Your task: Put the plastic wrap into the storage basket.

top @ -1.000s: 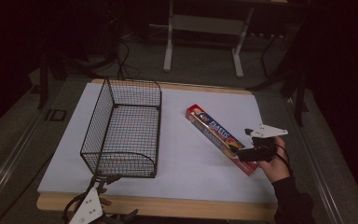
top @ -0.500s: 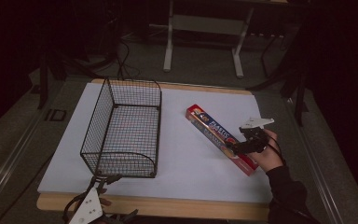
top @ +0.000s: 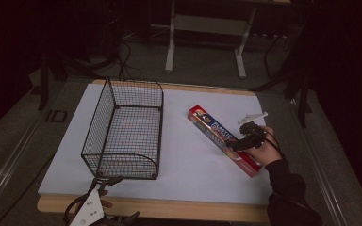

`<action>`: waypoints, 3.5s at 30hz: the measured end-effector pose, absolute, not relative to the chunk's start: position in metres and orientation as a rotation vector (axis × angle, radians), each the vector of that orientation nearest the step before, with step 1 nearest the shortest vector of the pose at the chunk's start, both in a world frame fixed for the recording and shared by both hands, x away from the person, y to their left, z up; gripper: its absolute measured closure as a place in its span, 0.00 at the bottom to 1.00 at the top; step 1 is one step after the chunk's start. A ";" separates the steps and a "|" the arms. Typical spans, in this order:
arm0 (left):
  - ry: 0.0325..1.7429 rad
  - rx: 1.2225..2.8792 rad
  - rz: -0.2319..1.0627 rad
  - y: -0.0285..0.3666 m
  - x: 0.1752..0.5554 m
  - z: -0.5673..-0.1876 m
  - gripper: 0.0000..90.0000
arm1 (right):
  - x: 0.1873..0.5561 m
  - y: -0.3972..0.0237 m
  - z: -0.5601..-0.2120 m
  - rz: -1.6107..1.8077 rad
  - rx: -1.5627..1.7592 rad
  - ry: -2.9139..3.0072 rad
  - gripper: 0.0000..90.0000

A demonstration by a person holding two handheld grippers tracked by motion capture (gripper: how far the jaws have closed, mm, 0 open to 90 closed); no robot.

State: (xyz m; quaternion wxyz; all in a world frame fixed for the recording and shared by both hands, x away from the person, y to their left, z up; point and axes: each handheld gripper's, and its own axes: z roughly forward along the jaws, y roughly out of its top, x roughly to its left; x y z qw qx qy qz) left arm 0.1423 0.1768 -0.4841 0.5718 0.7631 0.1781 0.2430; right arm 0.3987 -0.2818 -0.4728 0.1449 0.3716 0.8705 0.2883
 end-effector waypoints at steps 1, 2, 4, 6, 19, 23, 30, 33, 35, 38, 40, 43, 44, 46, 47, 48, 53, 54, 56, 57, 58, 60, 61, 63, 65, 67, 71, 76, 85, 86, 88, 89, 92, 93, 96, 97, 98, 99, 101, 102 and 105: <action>0.417 1.791 0.570 0.177 0.142 -0.484 0.00 | 0.401 -0.281 -0.474 0.823 1.076 2.514 0.15; 0.417 1.793 0.571 0.177 0.142 -0.484 0.00 | 0.403 -0.280 -0.475 0.815 1.078 2.523 0.15; 0.417 1.792 0.570 0.177 0.142 -0.484 0.00 | 0.406 -0.278 -0.476 0.798 1.081 2.534 0.15; 0.416 1.793 0.570 0.177 0.142 -0.484 0.00 | 0.409 -0.275 -0.476 0.774 1.082 2.545 0.15; 0.416 1.790 0.569 0.178 0.141 -0.484 0.00 | 0.429 -0.256 -0.485 0.694 1.093 2.608 0.17; 0.417 1.790 0.568 0.178 0.141 -0.484 0.00 | 0.435 -0.250 -0.491 0.640 1.100 2.641 0.18; 0.414 1.791 0.565 0.178 0.141 -0.484 0.00 | 0.443 -0.244 -0.497 0.558 1.116 2.690 0.20; 0.414 1.792 0.567 0.178 0.141 -0.484 0.00 | 0.445 -0.242 -0.501 0.507 1.119 2.712 0.21; 0.416 1.792 0.567 0.178 0.141 -0.484 0.00 | 0.447 -0.240 -0.503 0.464 1.123 2.734 0.23; 0.415 1.792 0.567 0.178 0.141 -0.484 0.00 | 0.449 -0.238 -0.505 0.393 1.130 2.764 0.27; 0.415 1.794 0.569 0.178 0.141 -0.484 0.00 | 0.451 -0.237 -0.506 0.351 1.144 2.779 0.31; 0.414 1.795 0.570 0.178 0.141 -0.484 0.00 | 0.453 -0.235 -0.505 0.316 1.156 2.800 0.35; 0.414 1.794 0.570 0.178 0.140 -0.484 0.00 | 0.454 -0.234 -0.505 0.297 1.147 2.800 0.36; 0.413 1.795 0.570 0.178 0.141 -0.484 0.00 | 0.455 -0.231 -0.505 0.260 1.152 2.820 0.37; 0.414 1.795 0.569 0.178 0.141 -0.484 0.00 | 0.455 -0.230 -0.505 0.236 1.161 2.825 0.37; 0.413 1.796 0.568 0.178 0.141 -0.484 0.00 | 0.457 -0.229 -0.506 0.214 1.162 2.832 0.38; 0.408 1.798 0.562 0.177 0.140 -0.484 0.00 | 0.461 -0.221 -0.506 0.093 1.157 2.854 0.42; 0.408 1.800 0.563 0.177 0.140 -0.484 0.00 | 0.461 -0.220 -0.506 0.077 1.164 2.855 0.42; 0.407 1.798 0.565 0.178 0.140 -0.484 0.00 | 0.462 -0.219 -0.505 0.069 1.165 2.853 0.43; 0.408 1.796 0.565 0.178 0.140 -0.484 0.00 | 0.462 -0.219 -0.505 0.068 1.166 2.851 0.44; 0.410 1.796 0.565 0.178 0.140 -0.484 0.00 | 0.462 -0.219 -0.504 0.070 1.164 2.846 0.44; 0.411 1.796 0.564 0.178 0.141 -0.484 0.00 | 0.461 -0.220 -0.503 0.070 1.148 2.830 0.44; 0.410 1.798 0.565 0.178 0.141 -0.484 0.00 | 0.461 -0.220 -0.501 0.063 1.145 2.826 0.44; 0.410 1.801 0.565 0.178 0.141 -0.484 0.00 | 0.461 -0.220 -0.498 0.076 1.156 2.817 0.44; 0.410 1.801 0.567 0.177 0.141 -0.484 0.00 | 0.462 -0.222 -0.494 0.088 1.175 2.811 0.44; 0.410 1.800 0.568 0.177 0.140 -0.484 0.00 | 0.461 -0.222 -0.488 0.108 1.191 2.793 0.44; 0.410 1.801 0.568 0.177 0.141 -0.484 0.00 | 0.460 -0.223 -0.473 0.170 1.242 2.744 0.44; 0.411 1.802 0.570 0.177 0.140 -0.484 0.00 | 0.457 -0.221 -0.454 0.239 1.281 2.695 0.45; 0.410 1.803 0.570 0.177 0.141 -0.484 0.00 | 0.451 -0.211 -0.430 0.316 1.292 2.667 0.44; 0.410 1.803 0.570 0.177 0.141 -0.484 0.00 | 0.450 -0.209 -0.428 0.322 1.297 2.661 0.44; 0.410 1.805 0.571 0.177 0.141 -0.484 0.00 | 0.448 -0.204 -0.423 0.334 1.294 2.652 0.44; 0.410 1.806 0.571 0.177 0.141 -0.484 0.00 | 0.448 -0.203 -0.421 0.343 1.285 2.653 0.44; 0.410 1.806 0.572 0.177 0.141 -0.484 0.00 | 0.446 -0.198 -0.416 0.362 1.282 2.644 0.44; 0.410 1.806 0.572 0.177 0.141 -0.484 0.00 | 0.445 -0.196 -0.413 0.368 1.279 2.641 0.44; 0.411 1.805 0.571 0.177 0.141 -0.484 0.00 | 0.444 -0.188 -0.406 0.391 1.271 2.622 0.44; 0.411 1.805 0.571 0.177 0.141 -0.484 0.00 | 0.442 -0.183 -0.401 0.406 1.271 2.603 0.44; 0.411 1.805 0.571 0.177 0.141 -0.484 0.00 | 0.442 -0.180 -0.399 0.410 1.279 2.592 0.44; 0.412 1.803 0.570 0.177 0.141 -0.484 0.00 | 0.441 -0.177 -0.396 0.418 1.277 2.581 0.44; 0.411 1.803 0.569 0.177 0.141 -0.484 0.00 | 0.440 -0.172 -0.391 0.432 1.282 2.567 0.44; 0.411 1.802 0.569 0.177 0.141 -0.484 0.00 | 0.440 -0.172 -0.391 0.432 1.282 2.567 0.44; 0.411 1.802 0.568 0.177 0.140 -0.484 0.00 | 0.439 -0.163 -0.382 0.485 1.289 2.551 0.44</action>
